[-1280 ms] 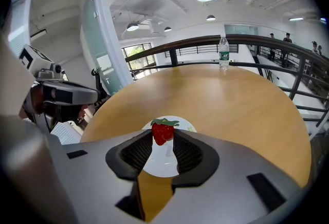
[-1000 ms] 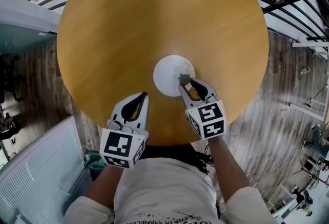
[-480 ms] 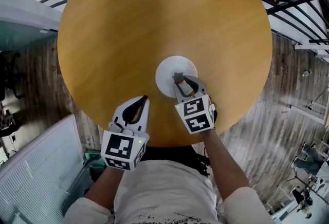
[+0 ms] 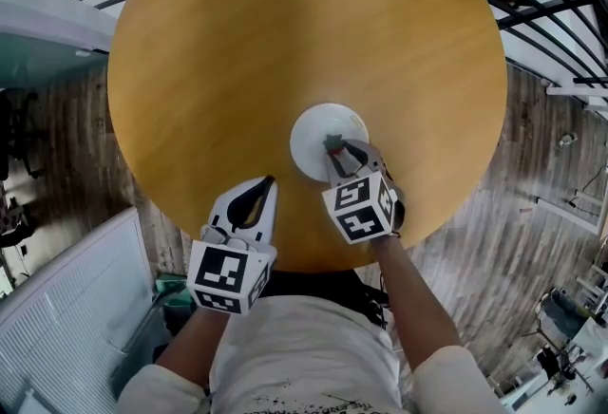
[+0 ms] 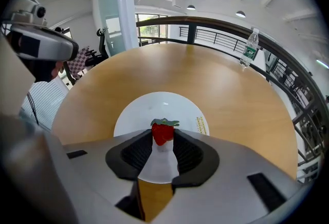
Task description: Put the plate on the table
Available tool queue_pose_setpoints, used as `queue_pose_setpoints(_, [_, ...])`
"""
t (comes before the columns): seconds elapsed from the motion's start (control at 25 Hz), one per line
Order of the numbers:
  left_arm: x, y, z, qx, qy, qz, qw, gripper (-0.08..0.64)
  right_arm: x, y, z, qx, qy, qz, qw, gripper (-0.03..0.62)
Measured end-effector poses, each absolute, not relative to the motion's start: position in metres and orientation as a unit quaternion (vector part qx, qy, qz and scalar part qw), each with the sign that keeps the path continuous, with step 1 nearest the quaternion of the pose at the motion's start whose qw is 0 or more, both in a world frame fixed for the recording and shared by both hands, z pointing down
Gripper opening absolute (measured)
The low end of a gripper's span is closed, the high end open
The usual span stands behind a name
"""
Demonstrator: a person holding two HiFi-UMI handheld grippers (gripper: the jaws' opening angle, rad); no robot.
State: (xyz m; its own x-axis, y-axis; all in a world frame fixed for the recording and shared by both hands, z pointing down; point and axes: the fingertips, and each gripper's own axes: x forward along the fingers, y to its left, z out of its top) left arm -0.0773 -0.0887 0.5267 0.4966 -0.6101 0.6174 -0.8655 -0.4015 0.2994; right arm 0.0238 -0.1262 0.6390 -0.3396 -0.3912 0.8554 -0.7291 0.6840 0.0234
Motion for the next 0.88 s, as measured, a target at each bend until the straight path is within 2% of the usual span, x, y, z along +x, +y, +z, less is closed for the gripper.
queue_pose_setpoints(0.88, [-0.0754,-0.0852,0.5271,0.807,-0.457,0.211,0.309,0.023,0.0308,-0.1312,0.6377,0.357,-0.796,0.187,0.451,0.156])
